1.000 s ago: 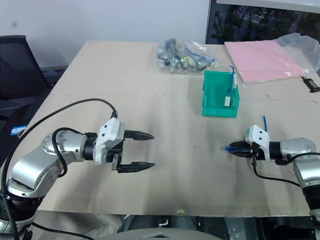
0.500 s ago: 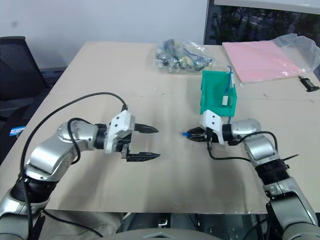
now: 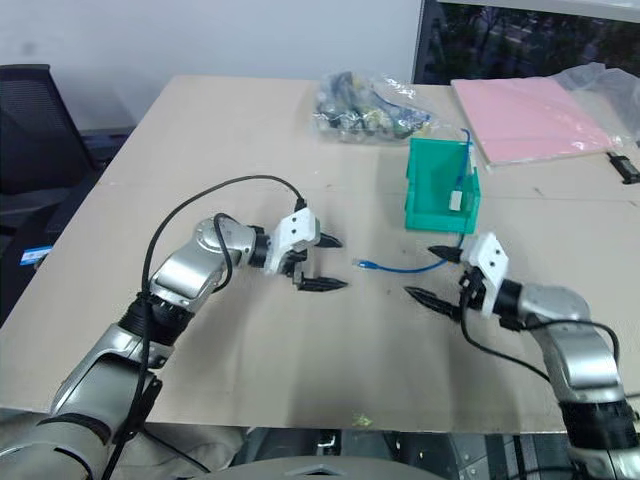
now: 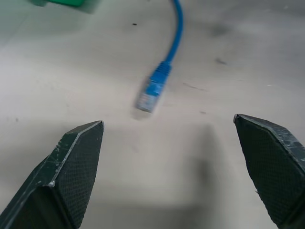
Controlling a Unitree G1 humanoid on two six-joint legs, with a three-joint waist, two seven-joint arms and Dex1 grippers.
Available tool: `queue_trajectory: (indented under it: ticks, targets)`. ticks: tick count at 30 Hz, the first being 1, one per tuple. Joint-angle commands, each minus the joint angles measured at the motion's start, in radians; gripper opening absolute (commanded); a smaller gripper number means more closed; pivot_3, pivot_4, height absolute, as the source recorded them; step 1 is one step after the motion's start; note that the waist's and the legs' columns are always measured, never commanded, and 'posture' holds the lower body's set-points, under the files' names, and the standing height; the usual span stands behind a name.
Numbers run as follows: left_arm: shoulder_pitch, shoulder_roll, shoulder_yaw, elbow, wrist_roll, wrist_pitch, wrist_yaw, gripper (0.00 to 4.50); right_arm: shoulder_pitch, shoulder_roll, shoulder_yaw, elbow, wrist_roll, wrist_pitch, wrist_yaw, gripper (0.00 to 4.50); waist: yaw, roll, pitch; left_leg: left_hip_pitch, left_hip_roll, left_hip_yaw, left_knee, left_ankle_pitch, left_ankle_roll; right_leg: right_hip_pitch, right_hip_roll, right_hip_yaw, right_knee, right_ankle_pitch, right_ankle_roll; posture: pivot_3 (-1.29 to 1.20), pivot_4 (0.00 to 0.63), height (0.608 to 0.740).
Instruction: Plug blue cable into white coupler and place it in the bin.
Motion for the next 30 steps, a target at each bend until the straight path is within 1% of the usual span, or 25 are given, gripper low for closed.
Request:
queue_trajectory:
  ticks: [1,3,6,8,10,12,13,16,17,22,24,27,30]
  targets:
    - [-0.060,-0.053,-0.005,0.104,0.032,-0.085,-0.044,4.50,0.081,0.004,-0.062,-0.119,0.055,0.015,-0.052,4.45,-0.004,0.000,0.000,0.000,0.000,0.000,0.001,0.000,0.000,0.000,0.001,0.000,0.000,0.000,0.000,0.00,0.150,0.740]
    - [-0.094,-0.084,-0.026,0.177,0.064,-0.129,-0.073,4.50,0.135,0.013,-0.073,-0.138,0.046,-0.002,-0.083,4.45,-0.002,0.000,0.000,0.000,0.001,0.001,0.003,-0.003,0.005,0.000,0.001,0.001,0.001,0.000,0.000,0.00,0.150,0.740]
    - [-0.127,-0.103,-0.050,0.248,0.106,-0.162,-0.116,4.50,0.161,0.034,-0.090,-0.161,0.061,-0.009,-0.128,4.45,-0.001,0.000,0.000,0.000,0.001,0.000,0.006,-0.003,0.005,0.000,0.002,0.001,0.002,0.000,0.000,0.00,0.150,0.740]
    - [-0.144,-0.108,-0.057,0.284,0.130,-0.176,-0.129,3.98,0.167,0.039,-0.095,-0.169,0.065,-0.017,-0.146,4.50,-0.001,0.000,0.000,0.000,0.001,0.001,0.006,-0.003,0.005,0.000,0.002,0.001,0.002,0.001,0.000,0.00,0.150,0.740]
    - [-0.155,-0.112,-0.054,0.315,0.148,-0.190,-0.136,3.41,0.173,0.043,-0.097,-0.174,0.066,-0.028,-0.156,4.50,0.000,-0.001,0.000,0.000,0.001,0.001,0.007,-0.003,0.006,0.000,0.002,0.001,0.002,0.001,0.001,0.00,0.150,0.740]
    - [-0.159,-0.118,-0.049,0.337,0.159,-0.199,-0.141,2.43,0.183,0.040,-0.094,-0.180,0.069,-0.024,-0.162,4.50,-0.001,-0.001,0.000,0.000,0.001,0.001,0.007,-0.003,0.006,0.000,0.002,0.001,0.002,0.001,0.001,0.00,0.150,0.740]
    - [-0.160,-0.122,-0.047,0.347,0.163,-0.202,-0.141,2.15,0.190,0.036,-0.090,-0.183,0.072,-0.019,-0.163,4.50,0.000,-0.001,0.000,0.000,0.001,0.001,0.007,-0.003,0.006,0.000,0.002,0.002,0.002,0.001,0.001,0.00,0.150,0.740]
    - [-0.160,-0.136,-0.036,0.363,0.168,-0.227,-0.141,0.64,0.202,0.032,-0.083,-0.191,0.081,-0.013,-0.166,4.50,-0.001,-0.001,0.000,-0.001,0.001,0.000,0.006,-0.003,0.006,0.000,0.002,0.002,0.001,0.001,0.001,0.00,0.150,0.740]
    - [-0.159,-0.145,-0.026,0.365,0.163,-0.232,-0.138,0.03,0.205,0.034,-0.082,-0.193,0.085,-0.011,-0.169,4.50,-0.001,-0.001,0.000,-0.001,0.001,0.000,0.006,-0.003,0.006,0.000,0.002,0.002,0.001,0.001,0.001,0.00,0.150,0.740]
    - [-0.140,-0.185,0.034,0.321,0.104,-0.213,-0.147,0.03,0.230,0.047,-0.061,-0.231,0.179,0.072,-0.179,4.50,0.003,-0.001,0.000,-0.001,0.000,0.000,0.006,-0.004,0.006,0.000,0.001,0.002,0.001,0.000,0.002,0.00,0.150,0.740]
    - [-0.113,-0.202,0.085,0.219,-0.003,-0.054,-0.187,0.03,0.240,0.052,-0.062,-0.256,0.288,0.156,-0.191,4.50,0.001,-0.001,0.000,-0.002,0.000,0.000,0.007,-0.004,0.007,0.000,0.000,0.003,0.001,0.000,0.002,0.00,0.150,0.740]
    - [-0.091,-0.223,0.170,0.052,-0.215,0.298,-0.216,0.03,0.247,0.076,-0.058,-0.281,0.466,0.262,-0.217,4.50,0.000,-0.001,0.000,-0.002,0.001,0.000,0.008,-0.004,0.007,0.000,0.000,0.003,0.002,0.001,0.002,0.00,0.150,0.740]
    - [-0.066,-0.205,0.197,-0.062,-0.336,0.505,-0.234,0.03,0.230,0.093,-0.051,-0.278,0.583,0.321,-0.240,4.50,-0.002,-0.001,0.000,-0.001,0.001,-0.001,0.008,-0.004,0.008,0.001,-0.001,0.002,0.003,0.001,0.001,0.00,0.150,0.740]
